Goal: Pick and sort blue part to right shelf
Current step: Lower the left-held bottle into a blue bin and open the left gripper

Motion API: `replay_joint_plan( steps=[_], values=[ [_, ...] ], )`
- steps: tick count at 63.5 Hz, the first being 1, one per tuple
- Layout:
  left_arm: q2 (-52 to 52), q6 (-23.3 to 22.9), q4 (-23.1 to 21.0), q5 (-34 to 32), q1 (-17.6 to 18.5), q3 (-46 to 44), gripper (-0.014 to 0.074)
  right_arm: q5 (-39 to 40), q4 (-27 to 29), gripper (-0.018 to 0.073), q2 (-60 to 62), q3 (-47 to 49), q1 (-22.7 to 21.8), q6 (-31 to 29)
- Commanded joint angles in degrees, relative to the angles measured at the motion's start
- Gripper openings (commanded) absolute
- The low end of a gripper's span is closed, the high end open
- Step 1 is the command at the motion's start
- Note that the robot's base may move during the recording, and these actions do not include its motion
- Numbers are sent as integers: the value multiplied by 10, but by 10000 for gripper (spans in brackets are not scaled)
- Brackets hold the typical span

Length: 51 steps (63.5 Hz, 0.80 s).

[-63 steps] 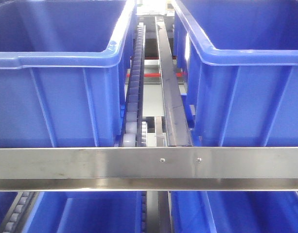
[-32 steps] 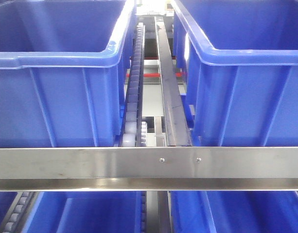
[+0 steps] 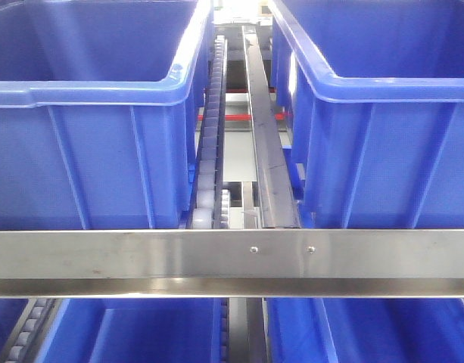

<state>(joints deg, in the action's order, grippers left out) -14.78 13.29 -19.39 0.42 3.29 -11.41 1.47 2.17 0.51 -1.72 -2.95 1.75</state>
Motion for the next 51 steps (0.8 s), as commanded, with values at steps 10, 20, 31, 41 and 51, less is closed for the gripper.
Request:
replay_joint_plan(
  steps=[10, 20, 31, 41, 51],
  values=[
    [-5, -1, -3, -43, -1, -17, 134, 57, -6, 55, 13, 12, 0, 0],
    [-5, -1, -3, -43, -1, -17, 134, 57, -6, 55, 13, 12, 0, 0],
    [-5, -1, -3, -43, -1, -17, 134, 57, -6, 55, 13, 12, 0, 0],
    [-5, -1, -3, -43, -1, -17, 134, 57, -6, 55, 13, 12, 0, 0],
    [-5, -1, -3, -45, -1, 3, 134, 57, -6, 55, 13, 12, 0, 0]
  ],
)
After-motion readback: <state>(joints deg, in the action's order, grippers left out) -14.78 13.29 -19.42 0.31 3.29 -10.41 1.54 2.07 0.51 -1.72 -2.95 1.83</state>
